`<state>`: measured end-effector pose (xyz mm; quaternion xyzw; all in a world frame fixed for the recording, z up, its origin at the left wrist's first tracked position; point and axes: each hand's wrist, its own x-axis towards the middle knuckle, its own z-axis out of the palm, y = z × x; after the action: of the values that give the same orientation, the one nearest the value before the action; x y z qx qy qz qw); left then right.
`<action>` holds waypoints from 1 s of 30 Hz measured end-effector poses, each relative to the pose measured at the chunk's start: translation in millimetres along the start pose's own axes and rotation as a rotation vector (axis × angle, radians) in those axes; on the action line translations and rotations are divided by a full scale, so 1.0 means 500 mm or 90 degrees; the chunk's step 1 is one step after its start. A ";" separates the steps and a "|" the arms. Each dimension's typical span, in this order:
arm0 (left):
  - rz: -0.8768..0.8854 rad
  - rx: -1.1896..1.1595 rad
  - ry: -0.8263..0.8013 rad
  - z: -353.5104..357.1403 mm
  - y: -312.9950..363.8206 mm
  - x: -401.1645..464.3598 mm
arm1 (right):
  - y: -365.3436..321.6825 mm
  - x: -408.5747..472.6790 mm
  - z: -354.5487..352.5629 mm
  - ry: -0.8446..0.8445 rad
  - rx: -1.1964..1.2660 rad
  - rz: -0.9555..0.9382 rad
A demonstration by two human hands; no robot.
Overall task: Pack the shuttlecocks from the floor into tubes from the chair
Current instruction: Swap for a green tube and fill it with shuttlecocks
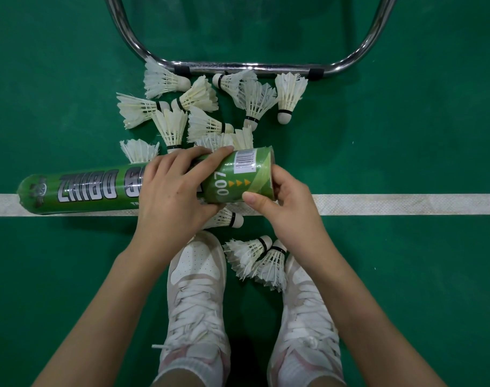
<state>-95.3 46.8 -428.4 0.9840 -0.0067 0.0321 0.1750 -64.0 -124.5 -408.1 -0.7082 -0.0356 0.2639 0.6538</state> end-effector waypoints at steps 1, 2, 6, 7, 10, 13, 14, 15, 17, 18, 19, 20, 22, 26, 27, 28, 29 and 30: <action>0.001 0.001 0.001 0.000 0.001 0.000 | 0.000 -0.001 0.000 0.002 0.005 -0.005; 0.002 0.001 0.001 0.000 0.001 0.000 | 0.000 -0.002 -0.001 0.004 0.007 -0.008; 0.004 0.002 0.002 0.000 0.001 -0.001 | 0.002 -0.001 -0.006 -0.002 0.002 0.001; 0.004 0.001 0.002 0.000 0.001 -0.001 | 0.003 0.002 -0.007 -0.010 -0.005 0.008; -0.001 -0.005 0.001 -0.001 0.000 -0.001 | 0.000 0.009 -0.008 -0.034 -0.027 0.019; -0.002 -0.008 0.003 -0.002 -0.001 0.000 | -0.002 0.014 -0.005 -0.046 -0.024 0.031; -0.002 -0.010 0.002 -0.002 -0.001 -0.001 | -0.001 0.015 -0.004 -0.050 -0.019 0.035; -0.001 -0.012 0.001 -0.002 -0.001 -0.001 | -0.001 0.015 -0.004 -0.054 -0.015 0.036; -0.001 -0.011 -0.003 -0.002 -0.002 -0.002 | -0.001 0.014 -0.004 -0.062 0.002 0.032; -0.001 -0.010 -0.006 -0.003 -0.004 -0.002 | -0.002 0.014 -0.007 -0.065 0.012 0.028; -0.003 -0.010 -0.009 -0.003 -0.008 -0.002 | -0.003 0.014 -0.010 -0.063 0.016 0.020; -0.005 -0.010 -0.009 -0.004 -0.012 -0.001 | -0.003 0.015 -0.015 -0.056 0.010 0.011; -0.016 -0.011 -0.006 -0.006 -0.022 0.000 | -0.002 0.019 -0.028 -0.031 -0.017 -0.007; -0.057 -0.012 -0.017 -0.013 -0.039 -0.002 | 0.014 0.026 -0.059 0.008 -0.047 -0.021; -0.064 -0.009 -0.019 -0.014 -0.043 -0.003 | 0.020 0.029 -0.064 0.020 -0.063 -0.017; -0.069 -0.005 -0.021 -0.013 -0.046 -0.004 | 0.026 0.033 -0.068 0.035 -0.080 -0.013; -0.072 -0.002 -0.023 -0.013 -0.049 -0.005 | 0.032 0.038 -0.071 0.048 -0.098 -0.011; -0.073 0.001 -0.025 -0.012 -0.051 -0.006 | 0.038 0.043 -0.073 0.060 -0.118 -0.009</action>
<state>-98.1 72.9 -431.7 0.9834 0.0466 0.0029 0.1756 -35.6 -151.7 -433.1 -0.7771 -0.0341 0.2216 0.5881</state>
